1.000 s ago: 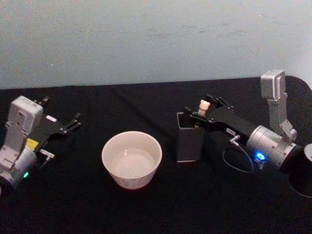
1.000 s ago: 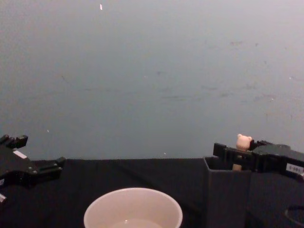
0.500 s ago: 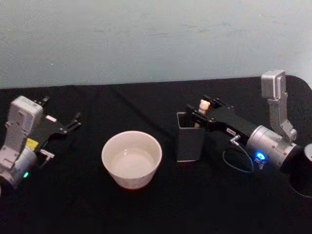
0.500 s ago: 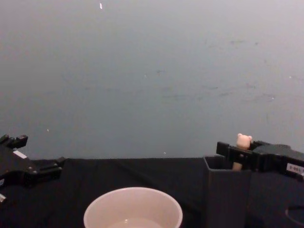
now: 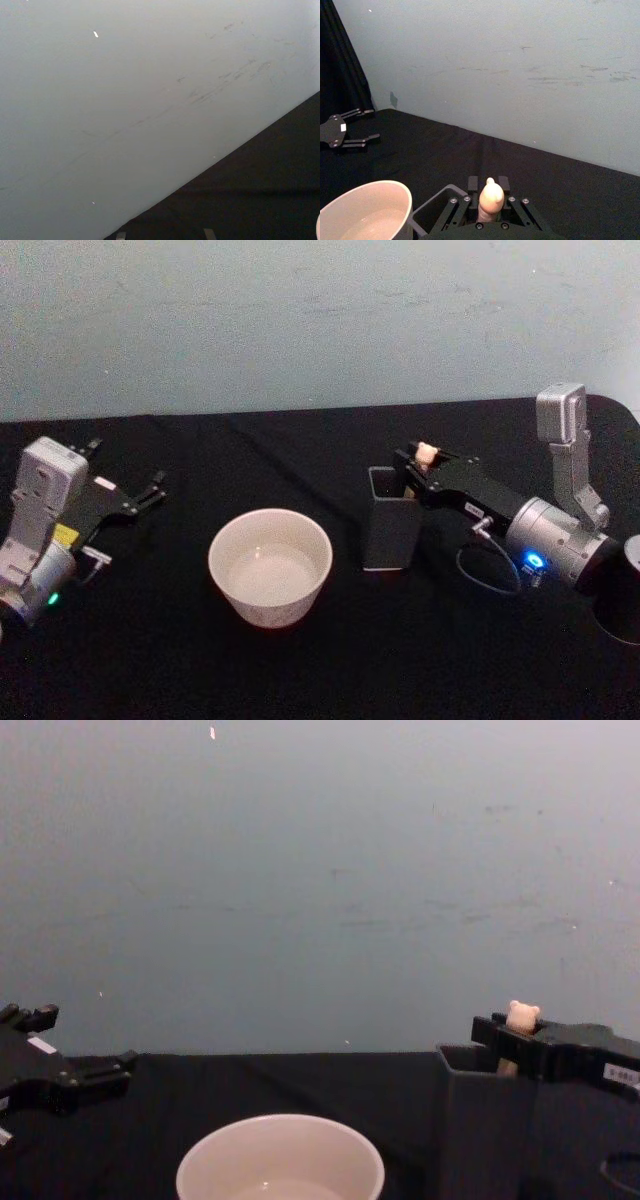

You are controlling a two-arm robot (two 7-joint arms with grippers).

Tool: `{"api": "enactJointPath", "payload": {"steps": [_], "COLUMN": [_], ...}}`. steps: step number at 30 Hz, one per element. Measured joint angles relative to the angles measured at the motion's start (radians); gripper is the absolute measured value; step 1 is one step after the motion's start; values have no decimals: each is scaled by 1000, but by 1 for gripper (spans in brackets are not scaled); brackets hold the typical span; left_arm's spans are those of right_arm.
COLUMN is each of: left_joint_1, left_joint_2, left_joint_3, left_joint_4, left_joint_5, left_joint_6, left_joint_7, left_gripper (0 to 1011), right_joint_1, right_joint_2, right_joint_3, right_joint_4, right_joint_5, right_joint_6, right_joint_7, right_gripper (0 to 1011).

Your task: Pick up the stirring spoon with one hand, stir inside the cup, then place it back in its original position.

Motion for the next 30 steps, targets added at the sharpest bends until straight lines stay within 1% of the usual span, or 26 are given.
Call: {"api": "enactJointPath", "payload": {"steps": [1, 6, 13, 17, 25, 30], "left_joint_1": [0, 0, 0, 0, 0, 0], "left_joint_2": [0, 0, 0, 0, 0, 0], "left_joint_3": [0, 0, 0, 0, 0, 0], "left_joint_4": [0, 0, 0, 0, 0, 0], "left_joint_5": [0, 0, 0, 0, 0, 0], "left_joint_6": [0, 0, 0, 0, 0, 0], "left_joint_7": [0, 0, 0, 0, 0, 0], "left_gripper": [1001, 1001, 1001, 1001, 1001, 1001], "right_joint_1": [0, 0, -1, -7, -24, -33], "right_joint_2": [0, 0, 0, -1, 2, 6], "right_joint_3": [0, 0, 1, 6, 18, 26], "right_joint_4": [0, 0, -1, -12, -67, -113], "right_joint_5": [0, 1, 2, 7, 21, 28], "right_joint_6": [0, 0, 0, 0, 4, 9], "right_joint_7": [0, 0, 2, 5, 2, -11], "right_gripper": [248, 194, 194, 194, 194, 194]}}
